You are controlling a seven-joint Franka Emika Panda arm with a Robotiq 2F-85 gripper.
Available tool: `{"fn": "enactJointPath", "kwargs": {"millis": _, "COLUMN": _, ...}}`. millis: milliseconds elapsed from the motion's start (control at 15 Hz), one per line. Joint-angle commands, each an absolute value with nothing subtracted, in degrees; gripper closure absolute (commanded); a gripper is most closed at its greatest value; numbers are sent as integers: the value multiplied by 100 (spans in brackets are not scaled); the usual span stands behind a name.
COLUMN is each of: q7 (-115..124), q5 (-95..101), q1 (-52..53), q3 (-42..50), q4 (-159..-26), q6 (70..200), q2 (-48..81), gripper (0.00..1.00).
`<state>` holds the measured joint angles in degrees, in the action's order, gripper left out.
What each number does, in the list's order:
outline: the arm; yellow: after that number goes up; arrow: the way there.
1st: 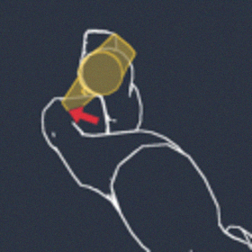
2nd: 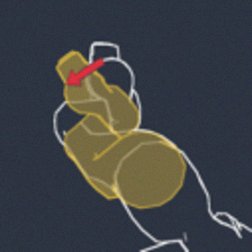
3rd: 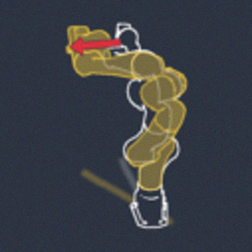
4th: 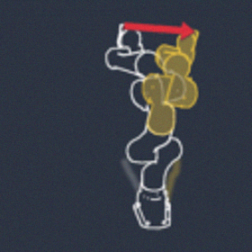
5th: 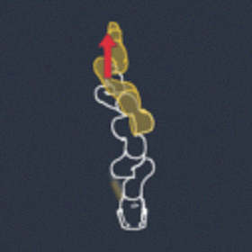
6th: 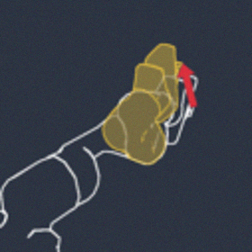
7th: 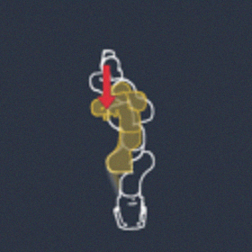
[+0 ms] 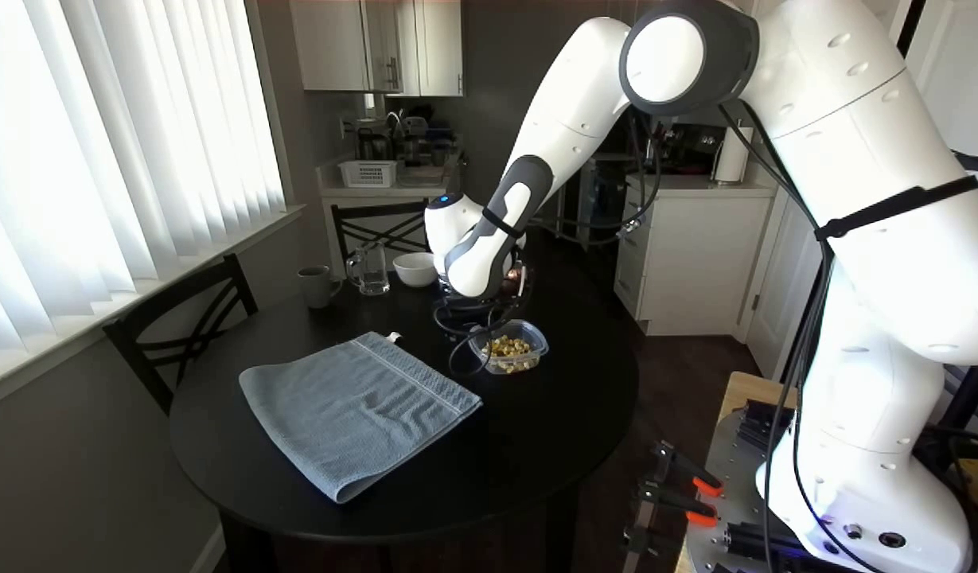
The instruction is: Pour the candy out of the bowl and onto the towel.
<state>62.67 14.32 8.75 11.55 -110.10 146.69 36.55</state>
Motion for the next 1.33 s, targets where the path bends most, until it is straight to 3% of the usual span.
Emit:
{"fn": "enactJointPath", "kwargs": {"millis": 0, "q7": 6357, "q5": 1416, "q1": 960, "q3": 1410, "q4": -10983, "q6": 14588, "q2": 3791, "gripper": 11}}
{"fn": "enactJointPath", "kwargs": {"millis": 67, "q7": 6371, "q5": 1428, "q1": 962, "q3": 1469, "q4": -10984, "q6": 14589, "q2": 3826, "gripper": 8}}
{"fn": "enactJointPath", "kwargs": {"millis": 133, "q7": 6355, "q5": 1410, "q1": 944, "q3": 1505, "q4": -10983, "q6": 14579, "q2": 3861, "gripper": 19}}
{"fn": "enactJointPath", "kwargs": {"millis": 200, "q7": 6315, "q5": 1381, "q1": 920, "q3": 1513, "q4": -10977, "q6": 14557, "q2": 3897, "gripper": 46}}
{"fn": "enactJointPath", "kwargs": {"millis": 333, "q7": 6282, "q5": 1309, "q1": 892, "q3": 1494, "q4": -10989, "q6": 14554, "q2": 3921, "gripper": 47}}
{"fn": "enactJointPath", "kwargs": {"millis": 800, "q7": 6242, "q5": 1079, "q1": 845, "q3": 1395, "q4": -11033, "q6": 14569, "q2": 3877, "gripper": 94}}
{"fn": "enactJointPath", "kwargs": {"millis": 933, "q7": 6195, "q5": 880, "q1": 755, "q3": 1296, "q4": -11099, "q6": 14604, "q2": 3741, "gripper": 100}}
{"fn": "enactJointPath", "kwargs": {"millis": 1267, "q7": 6208, "q5": 265, "q1": 736, "q3": 1036, "q4": -11486, "q6": 14954, "q2": 3006, "gripper": 99}}
